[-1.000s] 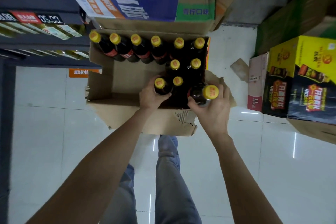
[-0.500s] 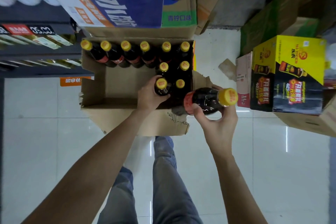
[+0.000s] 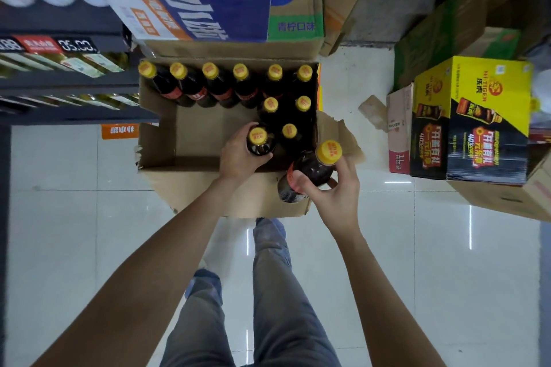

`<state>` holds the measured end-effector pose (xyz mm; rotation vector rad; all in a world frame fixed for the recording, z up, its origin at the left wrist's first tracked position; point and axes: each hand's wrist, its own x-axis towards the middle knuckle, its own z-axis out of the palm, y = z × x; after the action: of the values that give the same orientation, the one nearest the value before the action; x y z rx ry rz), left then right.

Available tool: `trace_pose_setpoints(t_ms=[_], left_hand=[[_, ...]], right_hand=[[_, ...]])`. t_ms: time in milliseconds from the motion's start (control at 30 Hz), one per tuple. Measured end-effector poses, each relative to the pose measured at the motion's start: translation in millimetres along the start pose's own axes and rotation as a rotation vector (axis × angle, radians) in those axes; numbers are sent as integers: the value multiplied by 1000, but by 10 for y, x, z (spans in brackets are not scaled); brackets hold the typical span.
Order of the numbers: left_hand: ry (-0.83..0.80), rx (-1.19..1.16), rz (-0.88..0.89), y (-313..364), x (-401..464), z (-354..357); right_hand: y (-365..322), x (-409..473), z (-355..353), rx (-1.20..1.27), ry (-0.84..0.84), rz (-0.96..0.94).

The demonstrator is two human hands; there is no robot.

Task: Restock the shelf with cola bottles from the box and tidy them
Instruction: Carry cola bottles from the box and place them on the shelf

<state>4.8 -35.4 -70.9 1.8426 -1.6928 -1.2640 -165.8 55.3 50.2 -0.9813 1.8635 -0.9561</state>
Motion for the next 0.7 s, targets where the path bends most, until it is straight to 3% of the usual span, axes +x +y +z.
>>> trace_pose_setpoints(t_ms=[200, 400, 700], left_hand=[[105, 6, -28, -41, -132, -209], [342, -182, -152, 45, -718, -873], [802, -708, -184, -185, -2305, -2171]], right_hand=[[-89, -10, 37, 7, -49, -33], [-519, -6, 237, 57, -150, -103], [-1414, -435, 1213, 187, -634, -157]])
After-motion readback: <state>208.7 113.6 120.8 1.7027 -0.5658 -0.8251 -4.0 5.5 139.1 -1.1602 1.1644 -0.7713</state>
